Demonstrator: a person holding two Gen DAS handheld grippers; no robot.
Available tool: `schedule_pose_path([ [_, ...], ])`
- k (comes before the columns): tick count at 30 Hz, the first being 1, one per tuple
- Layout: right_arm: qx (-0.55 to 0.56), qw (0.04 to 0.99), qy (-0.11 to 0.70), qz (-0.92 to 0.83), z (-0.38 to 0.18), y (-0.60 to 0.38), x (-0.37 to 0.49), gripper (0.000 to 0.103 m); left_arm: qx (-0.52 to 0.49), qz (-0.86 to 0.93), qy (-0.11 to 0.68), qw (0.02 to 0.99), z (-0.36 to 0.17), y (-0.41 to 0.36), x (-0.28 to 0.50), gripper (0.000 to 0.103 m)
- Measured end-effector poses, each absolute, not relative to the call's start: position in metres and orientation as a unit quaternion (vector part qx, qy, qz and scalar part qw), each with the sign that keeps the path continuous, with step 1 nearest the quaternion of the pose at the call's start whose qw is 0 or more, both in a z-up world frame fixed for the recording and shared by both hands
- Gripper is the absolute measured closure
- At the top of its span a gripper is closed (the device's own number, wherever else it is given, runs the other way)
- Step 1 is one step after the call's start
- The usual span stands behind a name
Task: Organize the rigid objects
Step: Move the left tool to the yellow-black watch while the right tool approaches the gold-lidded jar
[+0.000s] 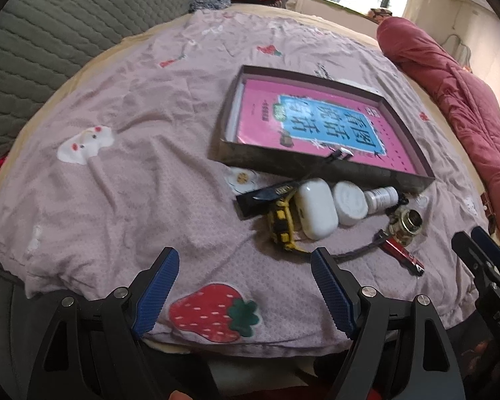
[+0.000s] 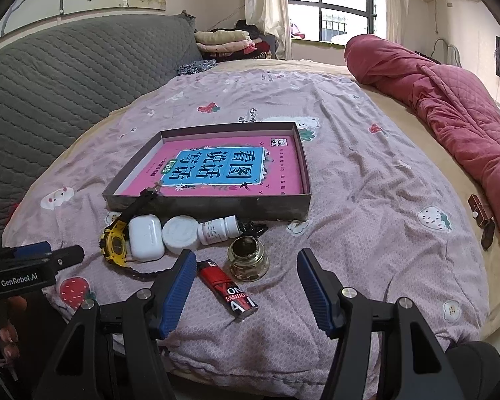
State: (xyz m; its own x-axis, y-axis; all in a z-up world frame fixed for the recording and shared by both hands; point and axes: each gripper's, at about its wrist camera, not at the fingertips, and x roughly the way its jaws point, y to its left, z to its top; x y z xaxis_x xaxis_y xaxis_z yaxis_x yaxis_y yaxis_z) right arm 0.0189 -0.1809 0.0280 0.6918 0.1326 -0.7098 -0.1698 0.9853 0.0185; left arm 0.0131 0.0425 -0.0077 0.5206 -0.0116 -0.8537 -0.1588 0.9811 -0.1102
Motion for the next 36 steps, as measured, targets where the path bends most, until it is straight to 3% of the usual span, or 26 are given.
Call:
schedule_pose_path([
  [26, -0.039, 0.907, 0.41, 0.089, -0.007, -0.181, 0.05, 0.041, -0.125, 0.035, 0.53, 0.838, -0.048, 0.038, 0.053, 0.021],
  [31, -0.038, 0.905, 0.416, 0.081, -0.013, -0.186, 0.058, 0.041, -0.134, 0.036, 0.531, 0.836, -0.051, 0.037, 0.062, 0.045],
  [36, -0.034, 0.903, 0.421, 0.076, -0.019, -0.192, 0.066, 0.041, -0.128, 0.04, 0.531, 0.837, -0.054, 0.034, 0.069, 0.06],
])
